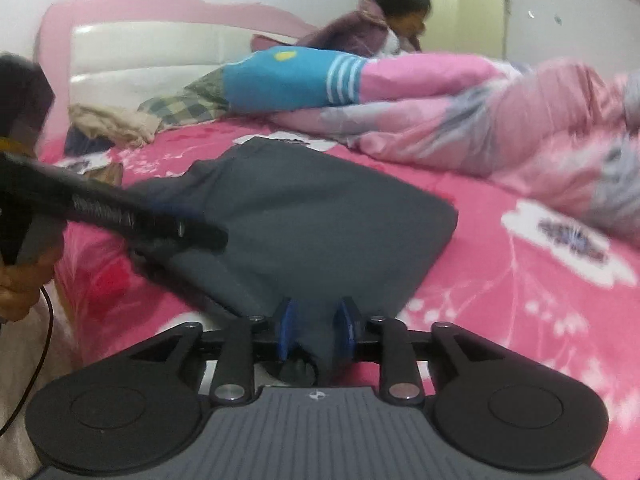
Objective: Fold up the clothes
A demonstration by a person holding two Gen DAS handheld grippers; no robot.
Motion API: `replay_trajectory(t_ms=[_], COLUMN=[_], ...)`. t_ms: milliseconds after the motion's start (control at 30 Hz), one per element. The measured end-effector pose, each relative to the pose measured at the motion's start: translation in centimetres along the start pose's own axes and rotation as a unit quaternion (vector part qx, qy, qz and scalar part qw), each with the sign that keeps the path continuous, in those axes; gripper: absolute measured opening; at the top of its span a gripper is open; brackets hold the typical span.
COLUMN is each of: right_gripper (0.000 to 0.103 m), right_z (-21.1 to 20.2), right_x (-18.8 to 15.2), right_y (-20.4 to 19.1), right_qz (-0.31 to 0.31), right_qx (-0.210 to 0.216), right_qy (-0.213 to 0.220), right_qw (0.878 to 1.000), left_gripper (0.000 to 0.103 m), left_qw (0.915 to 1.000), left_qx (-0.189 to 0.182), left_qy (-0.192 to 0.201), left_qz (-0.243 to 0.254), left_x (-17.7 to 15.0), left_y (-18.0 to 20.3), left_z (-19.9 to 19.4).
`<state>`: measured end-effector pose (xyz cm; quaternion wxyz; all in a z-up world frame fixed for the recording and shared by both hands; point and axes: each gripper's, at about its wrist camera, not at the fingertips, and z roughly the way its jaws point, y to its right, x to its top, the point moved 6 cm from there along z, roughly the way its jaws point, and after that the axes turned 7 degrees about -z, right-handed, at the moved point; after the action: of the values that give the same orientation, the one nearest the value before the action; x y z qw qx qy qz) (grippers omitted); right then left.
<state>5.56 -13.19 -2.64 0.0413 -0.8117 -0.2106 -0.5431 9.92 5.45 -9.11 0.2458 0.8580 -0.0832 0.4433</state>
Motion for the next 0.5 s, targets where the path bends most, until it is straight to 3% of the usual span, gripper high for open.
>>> replay_trajectory(t_ms=[100, 233, 333, 400, 500], right_gripper=[0.043, 0.043, 0.043, 0.042, 0.041], right_z=[1.1, 4.2, 8.5, 11.4, 10.5], right_x=[0.1, 2.1, 0.0, -2.8, -1.2], right_y=[0.1, 3.4, 5.3, 6.1, 6.5], right_qz=[-0.003, 0.037, 0.089, 0.122, 0.131], right_qx=[-0.005, -0.016, -0.003, 0.004, 0.012], right_qy=[0.0, 0.017, -0.027, -0.096, -0.069], right_qw=[1.0, 0.999, 0.996, 0.988, 0.989], left_gripper=[0.041, 0.041, 0.041, 0.041, 0.041], left_qw=[0.9995, 0.9985, 0.9975, 0.996, 0.9932], left_qx=[-0.018, -0.025, -0.016, -0.002, -0.001], left_qy=[0.002, 0.012, 0.035, 0.056, 0.071], left_qz=[-0.025, -0.047, -0.058, -0.07, -0.093], left_x=[0.1, 0.3, 0.8, 1.3, 1.6], left_y=[-0.6, -1.1, -1.8, -2.7, -3.8], left_z=[-0.3, -0.8, -1.5, -2.2, -2.8])
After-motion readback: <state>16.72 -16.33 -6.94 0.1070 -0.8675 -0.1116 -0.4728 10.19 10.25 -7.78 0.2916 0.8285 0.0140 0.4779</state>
